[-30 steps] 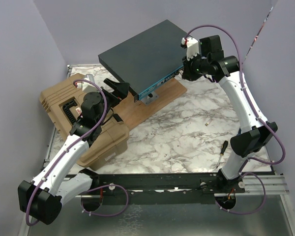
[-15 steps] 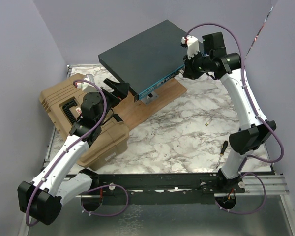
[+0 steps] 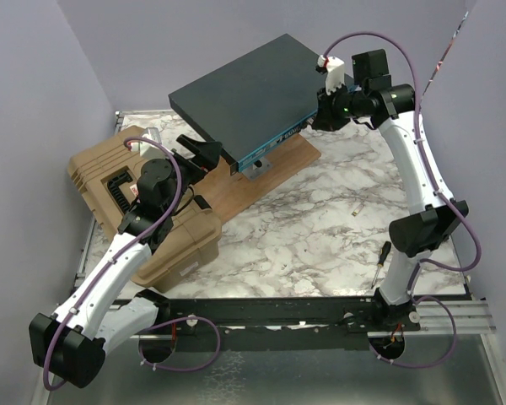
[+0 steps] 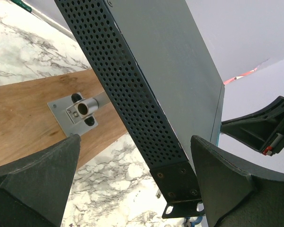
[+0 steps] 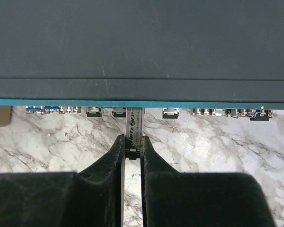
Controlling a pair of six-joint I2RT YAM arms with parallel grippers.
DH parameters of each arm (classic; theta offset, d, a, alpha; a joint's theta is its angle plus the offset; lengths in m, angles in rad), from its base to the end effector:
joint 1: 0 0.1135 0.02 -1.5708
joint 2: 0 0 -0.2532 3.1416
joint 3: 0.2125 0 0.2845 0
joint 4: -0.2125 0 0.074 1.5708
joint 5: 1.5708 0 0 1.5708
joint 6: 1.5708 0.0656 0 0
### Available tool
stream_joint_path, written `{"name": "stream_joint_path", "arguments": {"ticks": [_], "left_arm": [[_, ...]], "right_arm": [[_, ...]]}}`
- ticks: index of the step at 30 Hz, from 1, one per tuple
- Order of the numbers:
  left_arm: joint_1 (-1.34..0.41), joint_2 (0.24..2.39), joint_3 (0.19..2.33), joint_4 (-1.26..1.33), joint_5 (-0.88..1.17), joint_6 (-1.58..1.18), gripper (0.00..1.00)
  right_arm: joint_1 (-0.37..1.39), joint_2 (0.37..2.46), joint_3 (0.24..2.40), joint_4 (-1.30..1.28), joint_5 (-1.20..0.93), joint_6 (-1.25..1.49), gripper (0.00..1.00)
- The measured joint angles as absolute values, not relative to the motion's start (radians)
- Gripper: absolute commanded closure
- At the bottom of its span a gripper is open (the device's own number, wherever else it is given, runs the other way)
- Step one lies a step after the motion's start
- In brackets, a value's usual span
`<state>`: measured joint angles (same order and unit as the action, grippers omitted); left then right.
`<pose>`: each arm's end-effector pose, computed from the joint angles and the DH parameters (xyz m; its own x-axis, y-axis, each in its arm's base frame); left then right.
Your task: Insert the plug into the switch port
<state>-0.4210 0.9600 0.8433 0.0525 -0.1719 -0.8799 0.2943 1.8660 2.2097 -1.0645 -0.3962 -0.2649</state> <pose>0.2750 -0.1109 0.3392 -0.2276 -0.7301 -0.6444 0.1122 0.6377 -0.7621 0.4102 0.1508 0.4172 -0.4669 -0.3939 -0.7918 -0.6914 0.7208 0.0491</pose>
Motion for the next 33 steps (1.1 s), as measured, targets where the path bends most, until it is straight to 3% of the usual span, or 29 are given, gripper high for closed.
{"name": "stream_joint_path", "arguments": {"ticks": [18, 33], "left_arm": [[-0.421, 0.96, 0.843, 0.052, -0.171, -0.902, 0.01], [-0.421, 1.027, 0.843, 0.118, -0.115, -1.067, 0.01]], "right_arm": [[0.28, 1.85, 2.134, -0.929, -0.443, -0.153, 0.89], [0.282, 1.678, 1.844, -0.628, -0.435, -0.089, 0.6]]}}
